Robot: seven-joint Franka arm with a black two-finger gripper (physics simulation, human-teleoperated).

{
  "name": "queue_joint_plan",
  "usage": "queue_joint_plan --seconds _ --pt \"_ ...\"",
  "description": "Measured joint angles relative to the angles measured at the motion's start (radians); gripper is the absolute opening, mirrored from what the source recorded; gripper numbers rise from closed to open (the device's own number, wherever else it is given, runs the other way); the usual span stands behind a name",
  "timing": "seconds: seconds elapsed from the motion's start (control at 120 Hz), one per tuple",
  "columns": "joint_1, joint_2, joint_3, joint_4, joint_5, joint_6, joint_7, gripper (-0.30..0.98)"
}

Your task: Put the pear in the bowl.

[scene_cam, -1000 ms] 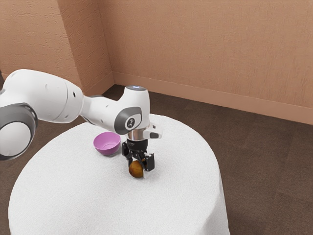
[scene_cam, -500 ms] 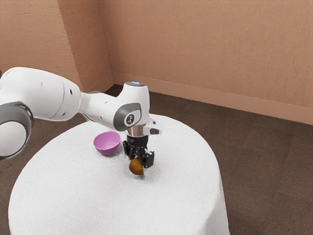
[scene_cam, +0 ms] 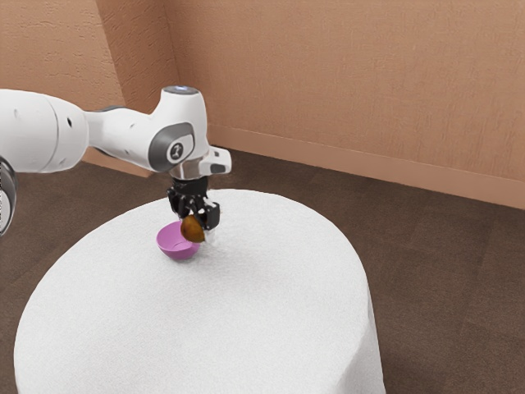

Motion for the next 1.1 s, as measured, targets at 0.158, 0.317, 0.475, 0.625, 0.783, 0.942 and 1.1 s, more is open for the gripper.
queue_joint_plan --seconds 0.158,0.317,0.475,0.625,0.783,0.942,1.1 --pt "0.055 0.051 0.016 0.084 0.018 -0.011 0.031 0.17" --pt "0.085 0.064 0.021 0.095 0.031 -0.01 0.068 0.1" --pt "0.089 0.064 0.022 0.086 0.04 -0.005 0.093 0.05" --pt "0.09 0.063 0.034 0.081 0.034 -0.004 0.115 0.26" --pt "0.089 0.061 0.036 0.081 0.011 -0.009 0.147 0.44" --pt "0.088 0.061 0.036 0.082 -0.001 -0.013 0.176 0.56" --pt "0.088 0.061 0.036 0.081 -0.005 -0.015 0.198 0.63"
